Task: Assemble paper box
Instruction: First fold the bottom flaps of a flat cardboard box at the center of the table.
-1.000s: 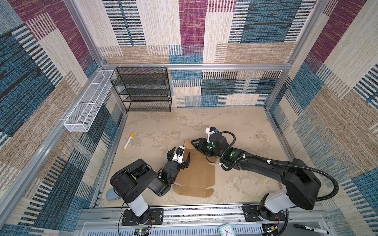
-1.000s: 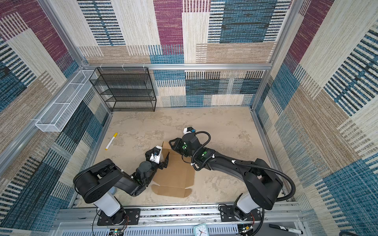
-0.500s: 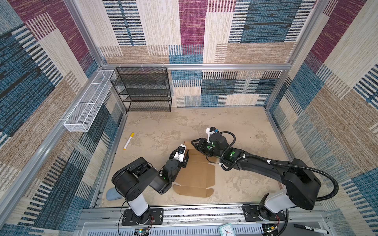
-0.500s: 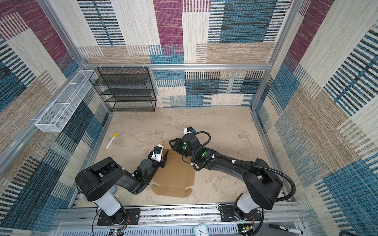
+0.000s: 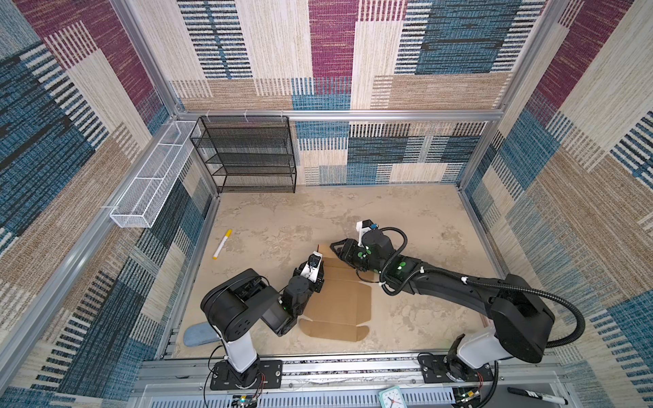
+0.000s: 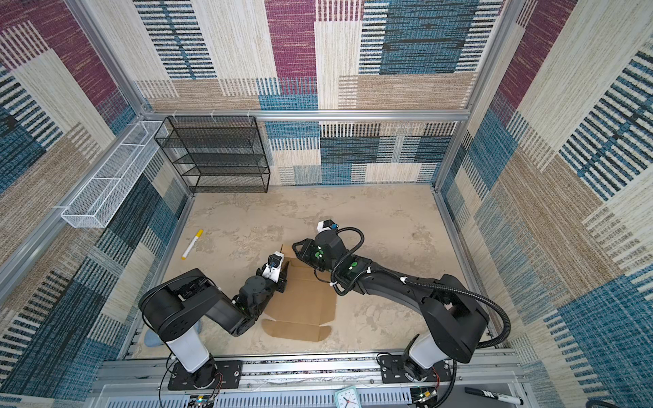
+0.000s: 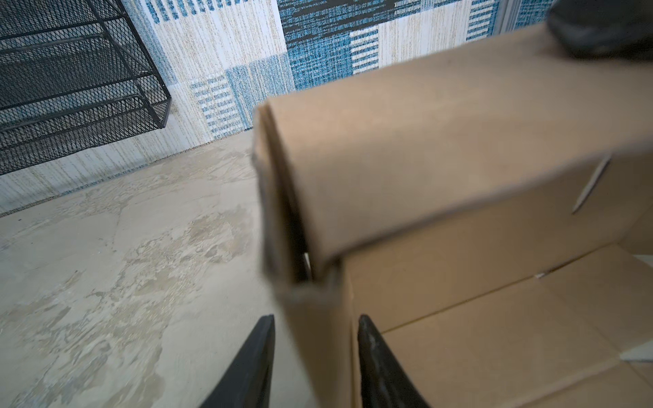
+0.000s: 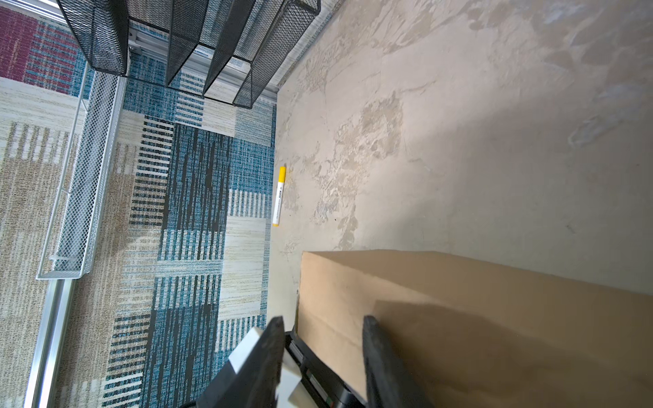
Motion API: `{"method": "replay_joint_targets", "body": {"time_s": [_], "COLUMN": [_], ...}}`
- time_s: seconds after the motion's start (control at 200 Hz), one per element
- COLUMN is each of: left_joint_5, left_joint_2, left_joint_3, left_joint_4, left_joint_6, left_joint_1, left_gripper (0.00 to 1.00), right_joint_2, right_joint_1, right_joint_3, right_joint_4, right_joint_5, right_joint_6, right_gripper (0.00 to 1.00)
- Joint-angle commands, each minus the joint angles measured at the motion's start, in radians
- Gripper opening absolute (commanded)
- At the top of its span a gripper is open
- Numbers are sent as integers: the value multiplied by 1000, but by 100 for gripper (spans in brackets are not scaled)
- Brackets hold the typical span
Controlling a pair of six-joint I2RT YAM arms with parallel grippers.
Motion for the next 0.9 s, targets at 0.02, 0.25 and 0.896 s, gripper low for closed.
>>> {"method": "replay_joint_targets", "body": {"time_s": [0.02, 0.25, 0.896], "left_joint_5": [11, 30, -46], "left_joint_2": [-16, -21, -110], "left_joint_3": [1, 5, 34], "left_joint_4": [36, 9, -206], "left_joint_6": [16, 16, 68], "left_joint_1": [1, 1, -18], "left_gripper": [35, 19, 0], "right_joint_2": [-6, -8, -32], "right_joint_1": [1, 2, 1], "right_joint_3": [-2, 0, -17], "right_joint_4": [-14, -16, -18], "right_joint_5": [2, 3, 3], "right_joint_6": [-5, -2, -2], "right_gripper": [40, 40, 40]}}
